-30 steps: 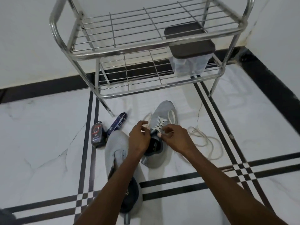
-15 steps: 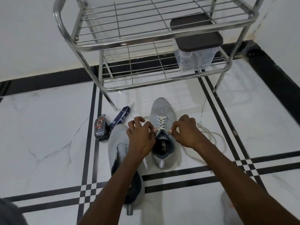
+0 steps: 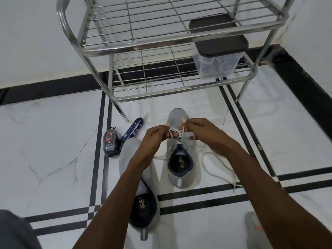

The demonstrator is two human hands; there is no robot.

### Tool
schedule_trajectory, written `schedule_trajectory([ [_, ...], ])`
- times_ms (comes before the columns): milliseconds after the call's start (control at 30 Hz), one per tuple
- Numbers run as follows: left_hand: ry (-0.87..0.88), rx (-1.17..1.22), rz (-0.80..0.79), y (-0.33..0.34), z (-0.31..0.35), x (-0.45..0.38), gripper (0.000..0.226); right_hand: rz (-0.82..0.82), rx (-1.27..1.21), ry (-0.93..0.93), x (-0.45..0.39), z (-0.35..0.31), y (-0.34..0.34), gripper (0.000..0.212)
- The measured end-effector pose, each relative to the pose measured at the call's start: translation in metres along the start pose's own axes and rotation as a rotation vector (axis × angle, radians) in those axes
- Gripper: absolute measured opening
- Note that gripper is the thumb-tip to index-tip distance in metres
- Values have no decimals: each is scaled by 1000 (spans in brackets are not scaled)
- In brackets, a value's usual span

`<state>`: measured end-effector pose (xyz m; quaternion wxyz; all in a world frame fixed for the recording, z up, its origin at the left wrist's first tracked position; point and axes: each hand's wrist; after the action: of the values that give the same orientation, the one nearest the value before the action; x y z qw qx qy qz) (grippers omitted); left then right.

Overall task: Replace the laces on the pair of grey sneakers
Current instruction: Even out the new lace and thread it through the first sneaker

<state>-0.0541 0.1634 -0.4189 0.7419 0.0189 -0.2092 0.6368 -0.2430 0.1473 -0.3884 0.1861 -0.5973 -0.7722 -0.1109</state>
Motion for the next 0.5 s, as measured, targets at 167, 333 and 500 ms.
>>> schedule_trajectory([
  [167, -32, 193, 72, 16, -4, -10, 35, 111, -394, 11, -10, 19, 8, 41],
  [333, 26, 108, 56, 22, -9, -6, 27, 64, -372, -28, -20, 37, 10, 24],
  [500, 117, -29, 6, 18, -8, -8, 31, 54, -387, -17, -27, 35, 11, 35],
])
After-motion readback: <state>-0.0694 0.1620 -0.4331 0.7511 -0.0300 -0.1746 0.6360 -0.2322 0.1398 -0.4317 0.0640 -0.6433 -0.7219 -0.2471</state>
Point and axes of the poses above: each hand's wrist, its own x-axis away from the middle knuckle, its own y-axis out of the palm, z = x × y, and after that the axes turned 12 degrees about -x, right-handed
